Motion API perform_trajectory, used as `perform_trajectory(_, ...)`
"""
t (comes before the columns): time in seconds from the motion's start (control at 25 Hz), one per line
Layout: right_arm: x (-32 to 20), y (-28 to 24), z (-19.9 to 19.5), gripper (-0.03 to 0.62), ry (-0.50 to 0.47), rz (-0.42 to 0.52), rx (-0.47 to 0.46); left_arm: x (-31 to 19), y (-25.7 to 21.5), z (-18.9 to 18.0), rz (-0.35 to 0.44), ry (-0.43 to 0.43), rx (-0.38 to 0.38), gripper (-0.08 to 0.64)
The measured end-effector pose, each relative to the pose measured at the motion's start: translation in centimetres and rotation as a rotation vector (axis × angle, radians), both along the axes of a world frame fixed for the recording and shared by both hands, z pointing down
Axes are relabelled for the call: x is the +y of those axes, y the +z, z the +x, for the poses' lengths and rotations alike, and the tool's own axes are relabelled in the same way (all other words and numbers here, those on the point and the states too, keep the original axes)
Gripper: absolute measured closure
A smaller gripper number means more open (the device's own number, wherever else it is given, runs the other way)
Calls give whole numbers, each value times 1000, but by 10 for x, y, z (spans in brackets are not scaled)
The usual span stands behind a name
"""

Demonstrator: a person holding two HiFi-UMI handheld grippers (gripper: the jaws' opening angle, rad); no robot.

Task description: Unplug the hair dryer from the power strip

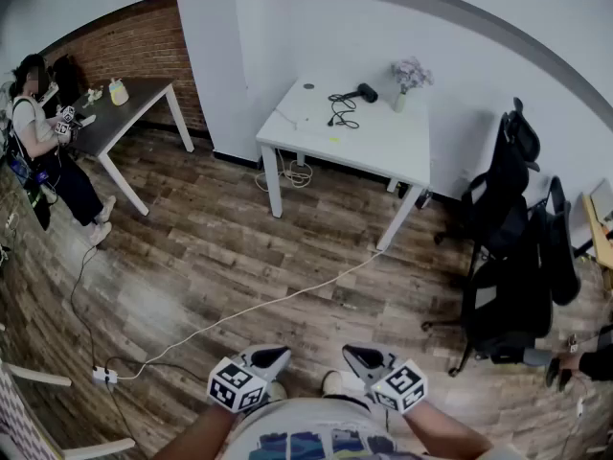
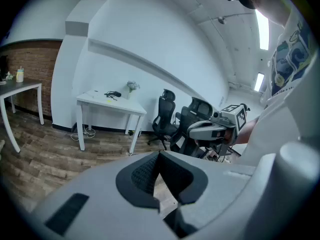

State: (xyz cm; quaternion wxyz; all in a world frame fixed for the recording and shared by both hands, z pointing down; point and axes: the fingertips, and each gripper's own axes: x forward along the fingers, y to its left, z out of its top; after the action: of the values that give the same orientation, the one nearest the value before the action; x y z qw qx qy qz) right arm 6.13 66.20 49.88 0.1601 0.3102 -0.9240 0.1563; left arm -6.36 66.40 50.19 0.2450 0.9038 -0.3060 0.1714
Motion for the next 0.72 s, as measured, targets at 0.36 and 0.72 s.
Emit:
perform_trajectory(0.36, -4, 3, -26, 594, 29, -25, 6, -7, -7, -22, 18, 22, 15, 557)
perform_trajectory(0.72, -24, -15, -51, 429, 160, 55, -48, -4, -3, -54, 35, 70, 22, 557)
